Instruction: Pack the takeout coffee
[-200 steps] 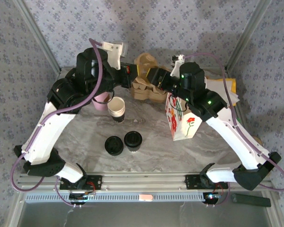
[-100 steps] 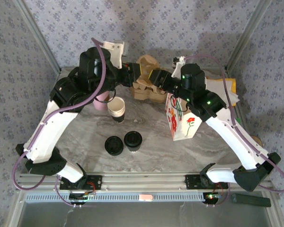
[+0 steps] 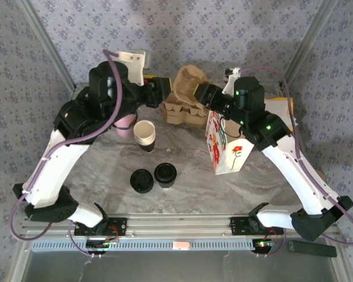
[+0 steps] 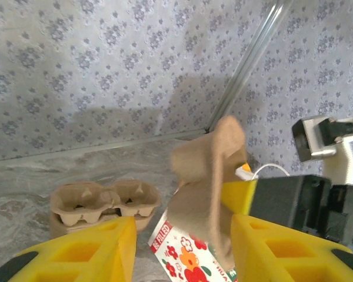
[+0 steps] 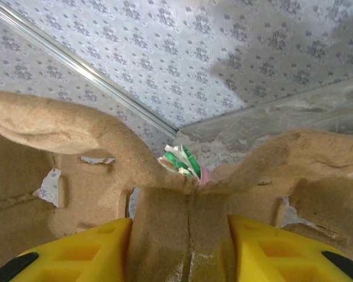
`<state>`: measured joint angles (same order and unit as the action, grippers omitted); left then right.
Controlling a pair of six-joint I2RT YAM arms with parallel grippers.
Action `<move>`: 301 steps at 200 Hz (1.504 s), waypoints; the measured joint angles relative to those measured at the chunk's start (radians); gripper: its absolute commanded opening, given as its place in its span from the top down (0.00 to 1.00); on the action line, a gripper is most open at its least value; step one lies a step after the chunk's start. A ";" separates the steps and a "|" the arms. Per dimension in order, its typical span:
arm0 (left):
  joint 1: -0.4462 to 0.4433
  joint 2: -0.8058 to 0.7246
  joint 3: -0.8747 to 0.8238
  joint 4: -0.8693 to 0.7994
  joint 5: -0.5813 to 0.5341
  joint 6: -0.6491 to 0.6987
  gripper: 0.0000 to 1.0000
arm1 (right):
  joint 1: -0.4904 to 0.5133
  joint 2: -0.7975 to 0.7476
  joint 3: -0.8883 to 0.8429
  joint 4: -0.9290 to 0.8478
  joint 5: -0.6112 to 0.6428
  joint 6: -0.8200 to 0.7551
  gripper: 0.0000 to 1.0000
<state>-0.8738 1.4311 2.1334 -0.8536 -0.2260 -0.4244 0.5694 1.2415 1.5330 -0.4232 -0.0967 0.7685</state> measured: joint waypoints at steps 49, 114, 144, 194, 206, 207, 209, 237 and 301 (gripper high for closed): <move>0.000 -0.106 -0.116 0.054 -0.013 0.026 0.48 | -0.087 -0.079 0.089 -0.075 0.001 -0.049 0.56; 0.024 0.064 -0.098 0.091 0.062 0.094 0.18 | -0.269 -0.213 0.108 -0.200 0.003 -0.070 0.57; 0.093 0.251 0.032 0.063 0.143 0.060 0.09 | -0.308 -0.250 0.106 -0.235 0.002 -0.065 0.57; 0.166 0.690 0.533 -0.072 0.266 0.006 0.06 | -0.321 -0.282 0.066 -0.240 -0.013 -0.032 0.57; 0.168 0.778 0.619 -0.092 0.311 0.005 0.06 | -0.322 -0.283 0.057 -0.241 -0.014 -0.027 0.57; 0.168 0.782 0.623 -0.093 0.313 0.005 0.06 | -0.323 -0.283 0.056 -0.241 -0.014 -0.026 0.57; 0.169 0.794 0.634 -0.094 0.322 0.005 0.07 | -0.323 -0.283 0.055 -0.241 -0.014 -0.024 0.57; 0.169 0.888 0.656 -0.096 0.432 0.028 0.09 | -0.329 -0.286 0.051 -0.247 -0.018 -0.016 0.57; 0.145 0.914 0.632 -0.075 0.585 0.126 0.13 | -0.351 -0.297 0.050 -0.248 -0.039 -0.008 0.58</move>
<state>-0.7288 2.3455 2.7659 -0.9287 0.3588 -0.2981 0.2180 0.9447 1.5833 -0.6708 -0.1360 0.7601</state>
